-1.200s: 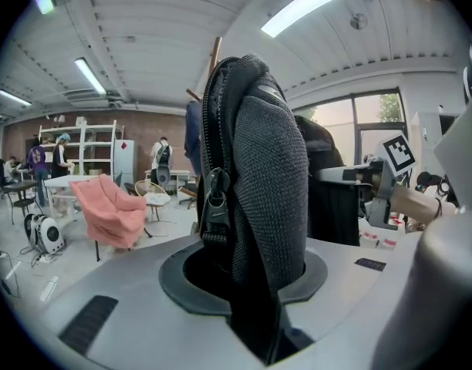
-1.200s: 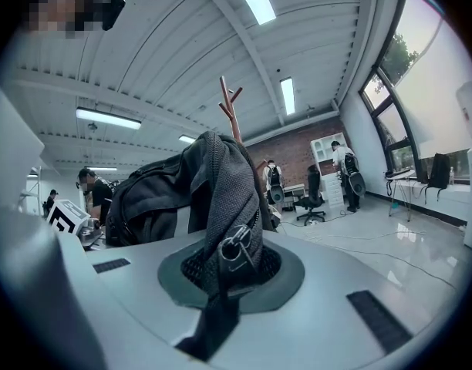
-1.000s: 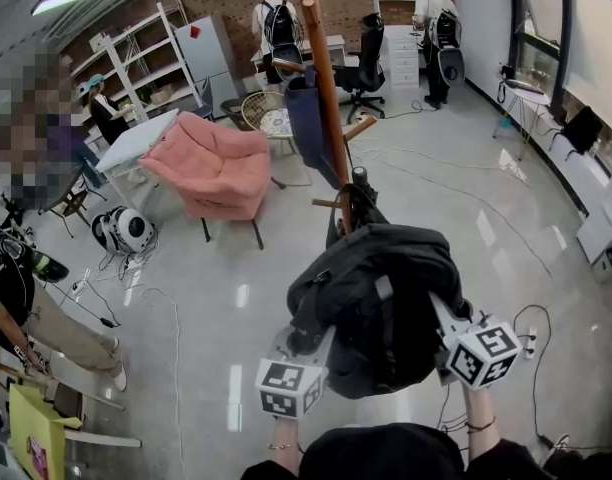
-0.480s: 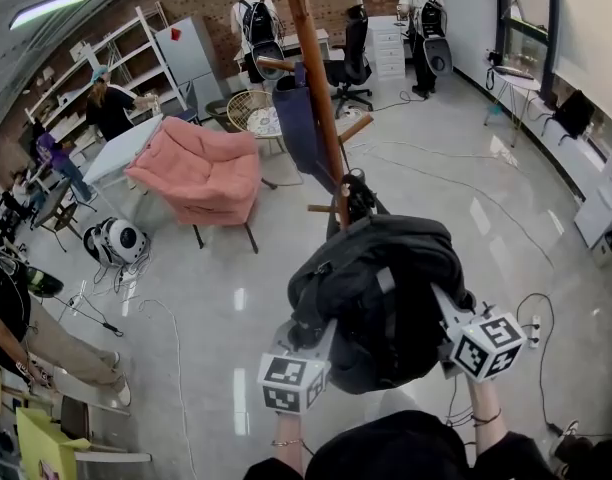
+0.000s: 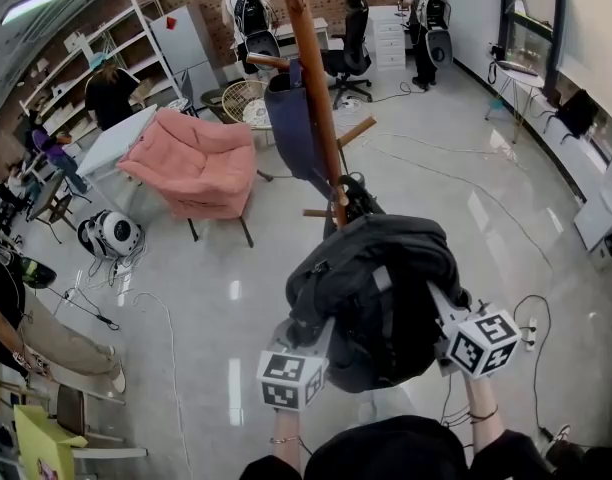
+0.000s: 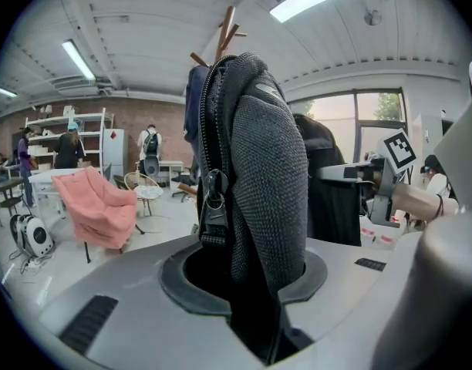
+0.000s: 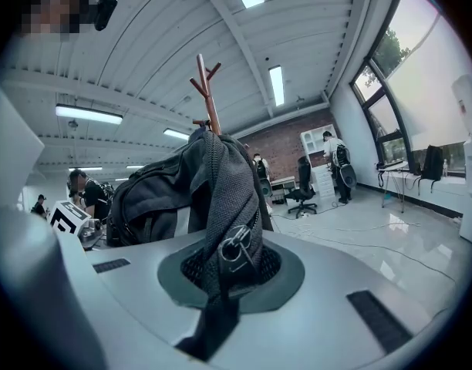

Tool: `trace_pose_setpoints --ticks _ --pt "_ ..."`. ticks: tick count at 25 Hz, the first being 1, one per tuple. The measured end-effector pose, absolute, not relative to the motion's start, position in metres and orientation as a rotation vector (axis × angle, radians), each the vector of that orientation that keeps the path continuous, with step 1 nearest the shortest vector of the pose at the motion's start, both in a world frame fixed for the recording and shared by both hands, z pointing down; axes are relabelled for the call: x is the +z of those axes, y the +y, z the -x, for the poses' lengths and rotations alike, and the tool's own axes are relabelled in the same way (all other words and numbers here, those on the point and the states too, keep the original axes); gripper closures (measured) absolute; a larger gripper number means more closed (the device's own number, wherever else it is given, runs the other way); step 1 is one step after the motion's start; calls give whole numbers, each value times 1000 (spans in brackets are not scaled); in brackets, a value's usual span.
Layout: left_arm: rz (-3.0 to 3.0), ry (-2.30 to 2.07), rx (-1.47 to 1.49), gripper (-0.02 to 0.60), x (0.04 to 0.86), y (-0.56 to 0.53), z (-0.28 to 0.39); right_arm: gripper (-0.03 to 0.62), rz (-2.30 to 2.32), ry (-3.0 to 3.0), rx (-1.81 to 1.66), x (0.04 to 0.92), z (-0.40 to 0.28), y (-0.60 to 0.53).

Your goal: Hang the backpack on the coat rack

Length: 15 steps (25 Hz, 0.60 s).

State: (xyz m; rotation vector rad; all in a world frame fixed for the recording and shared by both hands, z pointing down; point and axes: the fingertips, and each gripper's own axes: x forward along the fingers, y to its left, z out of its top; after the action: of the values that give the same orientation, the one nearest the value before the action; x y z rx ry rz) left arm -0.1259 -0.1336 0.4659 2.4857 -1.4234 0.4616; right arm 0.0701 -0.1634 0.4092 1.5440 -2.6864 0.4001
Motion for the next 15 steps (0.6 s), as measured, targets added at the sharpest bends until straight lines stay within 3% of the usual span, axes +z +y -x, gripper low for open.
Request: trace_pose_setpoints --ticks 15 --pt "-2373 -1477 512 457 496 -191 117 566 -1403 -2715 489 440 -76 -234"
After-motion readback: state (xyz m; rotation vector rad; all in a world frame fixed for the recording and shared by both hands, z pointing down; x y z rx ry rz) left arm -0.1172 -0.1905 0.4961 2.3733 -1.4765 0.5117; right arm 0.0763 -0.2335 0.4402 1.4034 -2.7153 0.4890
